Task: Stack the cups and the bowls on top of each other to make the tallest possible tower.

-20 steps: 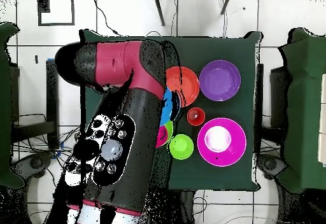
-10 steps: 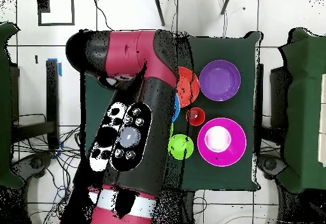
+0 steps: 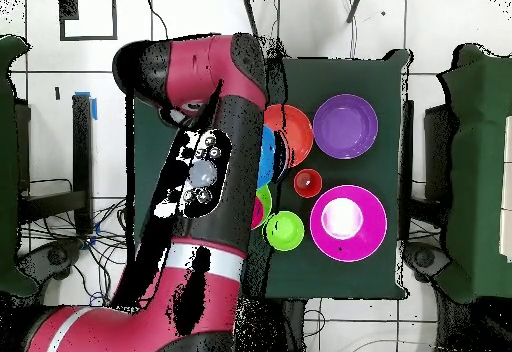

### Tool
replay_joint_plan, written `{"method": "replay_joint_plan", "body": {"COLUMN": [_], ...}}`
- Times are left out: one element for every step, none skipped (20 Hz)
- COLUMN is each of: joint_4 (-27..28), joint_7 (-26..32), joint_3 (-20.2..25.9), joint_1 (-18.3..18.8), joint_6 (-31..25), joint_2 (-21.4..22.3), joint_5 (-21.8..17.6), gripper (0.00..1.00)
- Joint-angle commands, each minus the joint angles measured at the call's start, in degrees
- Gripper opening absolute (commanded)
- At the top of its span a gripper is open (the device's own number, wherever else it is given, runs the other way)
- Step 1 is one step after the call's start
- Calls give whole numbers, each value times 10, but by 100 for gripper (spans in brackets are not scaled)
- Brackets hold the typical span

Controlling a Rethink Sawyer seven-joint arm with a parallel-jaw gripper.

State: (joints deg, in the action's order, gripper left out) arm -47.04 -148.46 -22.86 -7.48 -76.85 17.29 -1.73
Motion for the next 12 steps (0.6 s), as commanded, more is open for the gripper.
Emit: {"method": "replay_joint_plan", "body": {"joint_4": [40, 38, 37, 35, 33, 31, 26, 21, 14, 8, -2, -9], "joint_7": [157, 157, 156, 158, 158, 158, 156, 153, 150, 150, 147, 145], "joint_3": [82, 81, 79, 76, 74, 72, 70, 69, 69, 67, 67, 66], "joint_1": [13, 12, 11, 8, 7, 5, 3, 1, -1, -3, -4, -6], "joint_6": [-64, -72, -81, -87, -94, -99, -101, -102, -100, -95, -89, -81], "joint_2": [-41, -41, -41, -40, -39, -38, -36, -34, -32, -30, -27, -25], "joint_5": [-34, -33, -32, -34, -35, -36, -36, -37, -37, -39, -39, -41], "gripper": [0, 0, 0, 0, 0, 0, 0, 0, 0, 0, 0, 0]}}
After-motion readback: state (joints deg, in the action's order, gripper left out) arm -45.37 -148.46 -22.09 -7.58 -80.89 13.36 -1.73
